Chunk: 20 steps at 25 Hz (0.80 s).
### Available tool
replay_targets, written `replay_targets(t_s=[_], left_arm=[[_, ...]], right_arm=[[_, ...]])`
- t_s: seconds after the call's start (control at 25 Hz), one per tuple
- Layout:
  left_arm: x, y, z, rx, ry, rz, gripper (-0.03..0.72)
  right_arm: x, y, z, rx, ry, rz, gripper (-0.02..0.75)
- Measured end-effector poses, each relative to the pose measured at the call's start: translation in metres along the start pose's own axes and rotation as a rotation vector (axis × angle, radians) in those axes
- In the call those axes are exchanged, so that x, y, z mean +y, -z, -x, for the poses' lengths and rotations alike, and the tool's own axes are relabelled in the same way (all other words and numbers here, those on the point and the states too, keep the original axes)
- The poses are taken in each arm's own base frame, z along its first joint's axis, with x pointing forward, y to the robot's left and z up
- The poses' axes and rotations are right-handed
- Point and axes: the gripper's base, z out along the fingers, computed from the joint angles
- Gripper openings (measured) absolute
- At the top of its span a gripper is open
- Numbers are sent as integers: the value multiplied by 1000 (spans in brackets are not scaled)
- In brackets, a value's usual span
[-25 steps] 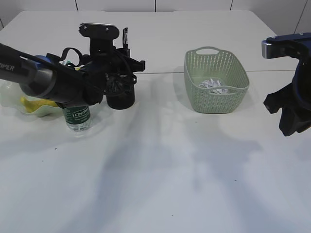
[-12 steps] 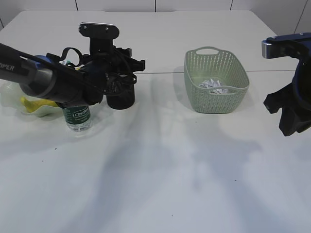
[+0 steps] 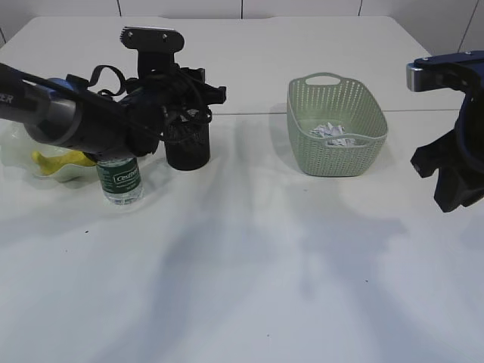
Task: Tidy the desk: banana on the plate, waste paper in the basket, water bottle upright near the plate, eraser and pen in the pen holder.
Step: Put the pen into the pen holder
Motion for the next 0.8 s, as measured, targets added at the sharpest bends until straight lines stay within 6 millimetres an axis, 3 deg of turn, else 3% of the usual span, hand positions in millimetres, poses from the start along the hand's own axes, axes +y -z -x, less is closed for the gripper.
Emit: replay_targets(t_s=[0.44, 0.8], left_arm=[[-8, 14, 35, 111, 25, -66, 204], [-16, 45, 79, 256, -64, -179, 202]], right_arm=[[-2, 0, 1, -7, 51, -19, 179], [-2, 0, -2, 23, 54, -23, 180]])
